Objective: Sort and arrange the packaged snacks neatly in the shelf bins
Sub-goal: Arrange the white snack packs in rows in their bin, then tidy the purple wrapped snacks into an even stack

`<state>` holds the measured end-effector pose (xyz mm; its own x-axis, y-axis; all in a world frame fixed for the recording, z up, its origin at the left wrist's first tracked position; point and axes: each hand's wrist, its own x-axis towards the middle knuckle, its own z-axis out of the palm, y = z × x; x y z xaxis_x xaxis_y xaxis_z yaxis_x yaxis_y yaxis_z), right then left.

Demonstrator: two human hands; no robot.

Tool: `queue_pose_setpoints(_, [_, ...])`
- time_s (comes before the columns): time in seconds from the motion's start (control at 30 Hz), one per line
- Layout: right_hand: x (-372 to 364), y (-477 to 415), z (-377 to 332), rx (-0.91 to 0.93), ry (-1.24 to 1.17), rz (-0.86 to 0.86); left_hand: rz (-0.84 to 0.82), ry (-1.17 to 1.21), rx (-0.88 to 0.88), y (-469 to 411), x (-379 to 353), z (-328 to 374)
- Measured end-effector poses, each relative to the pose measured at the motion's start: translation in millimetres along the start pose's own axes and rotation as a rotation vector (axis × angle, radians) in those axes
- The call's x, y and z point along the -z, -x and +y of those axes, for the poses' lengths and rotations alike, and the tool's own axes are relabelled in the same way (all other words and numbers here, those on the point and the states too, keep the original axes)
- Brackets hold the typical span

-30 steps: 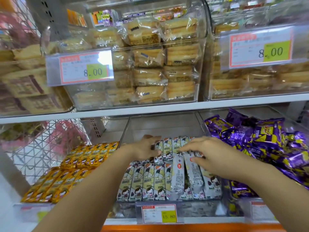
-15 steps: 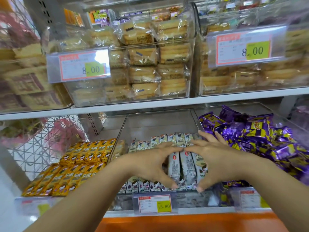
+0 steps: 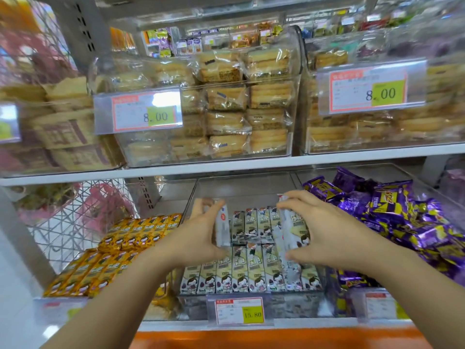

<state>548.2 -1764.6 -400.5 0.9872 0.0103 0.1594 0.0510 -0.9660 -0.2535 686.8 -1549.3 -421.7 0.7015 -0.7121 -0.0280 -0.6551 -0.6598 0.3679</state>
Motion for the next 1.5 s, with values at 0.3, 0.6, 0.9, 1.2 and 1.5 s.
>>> queue_pose_setpoints(0.3, [-34, -80, -37, 0.046, -0.212, -0.036, 0.021, -0.260, 0.014, -23, 9, -15])
queue_pose_setpoints(0.6, [-83, -143, -36, 0.001, -0.092, -0.221, -0.062, -0.442, -0.007, -39, 15, -36])
queue_pose_setpoints(0.9, [-49, -114, -18, 0.015, -0.116, -0.238, -0.100, -0.491, -0.057, -53, 7, -38])
queue_pose_setpoints(1.2, [5, -38, -12, 0.000, 0.095, -0.480, -0.141, -0.353, -0.075, -42, 13, -35])
queue_pose_setpoints(1.5, [-11, -30, -22, -0.143, 0.151, -0.446, 0.047, -0.116, -0.076, -17, 12, -40])
